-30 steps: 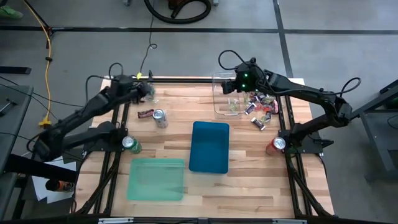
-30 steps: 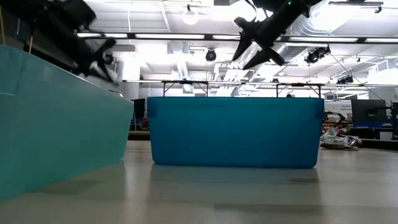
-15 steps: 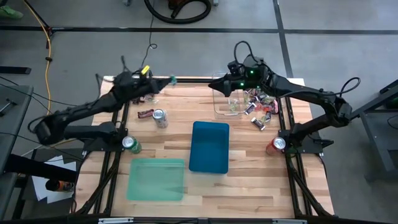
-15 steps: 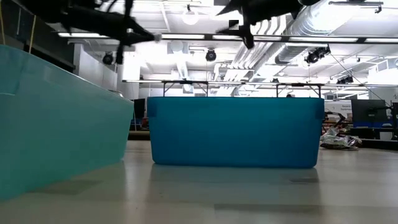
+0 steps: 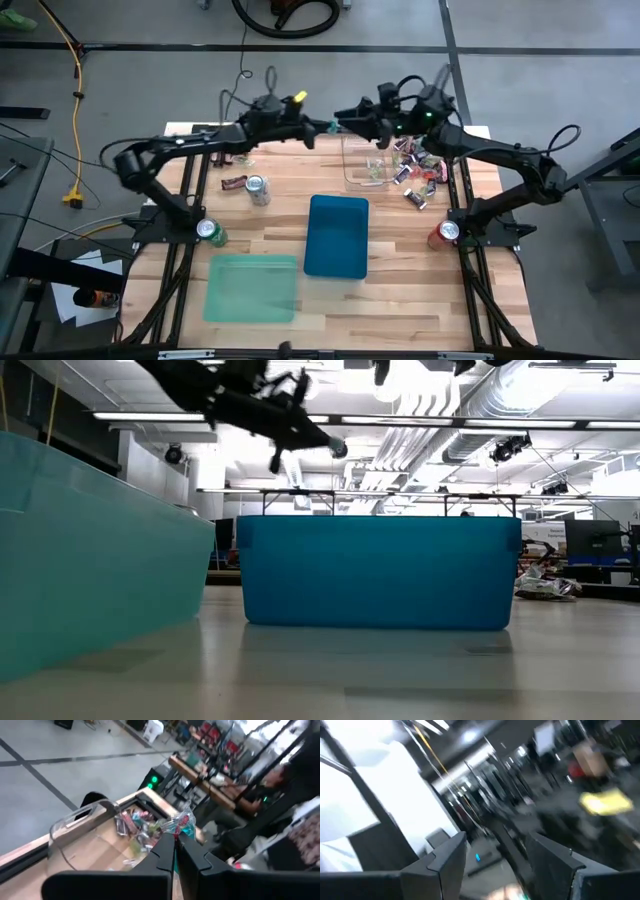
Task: Sort candy
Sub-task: Put the blue gummy into the transparent bin
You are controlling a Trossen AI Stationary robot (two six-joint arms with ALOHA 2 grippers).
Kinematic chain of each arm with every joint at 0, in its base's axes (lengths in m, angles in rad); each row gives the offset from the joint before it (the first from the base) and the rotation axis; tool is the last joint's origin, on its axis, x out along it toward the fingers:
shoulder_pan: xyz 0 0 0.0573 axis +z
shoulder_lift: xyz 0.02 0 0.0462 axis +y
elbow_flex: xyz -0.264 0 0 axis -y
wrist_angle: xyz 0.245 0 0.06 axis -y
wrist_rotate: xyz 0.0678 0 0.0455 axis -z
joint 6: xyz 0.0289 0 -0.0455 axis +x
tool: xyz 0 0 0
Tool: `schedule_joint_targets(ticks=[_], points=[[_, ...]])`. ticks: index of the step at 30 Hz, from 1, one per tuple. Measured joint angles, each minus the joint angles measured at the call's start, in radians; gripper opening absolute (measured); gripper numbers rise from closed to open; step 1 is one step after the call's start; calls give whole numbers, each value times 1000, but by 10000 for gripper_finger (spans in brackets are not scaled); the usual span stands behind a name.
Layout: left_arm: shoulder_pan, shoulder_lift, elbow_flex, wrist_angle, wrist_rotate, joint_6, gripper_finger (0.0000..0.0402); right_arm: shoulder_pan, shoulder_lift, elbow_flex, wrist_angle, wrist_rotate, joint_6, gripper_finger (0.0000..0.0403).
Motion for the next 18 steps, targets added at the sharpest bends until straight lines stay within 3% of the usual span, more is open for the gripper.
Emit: schedule_joint_targets(ticks=[3,13,18], points=[[-11,92,55,13,1,40,0,-6,-20,0,73,0,2,201],[-61,355,210,32,-27,143,2,-14,-64,0,70,1,3,201],[-76,419,275,-7,-26,190,39,-14,-64,0,70,3,2,201]])
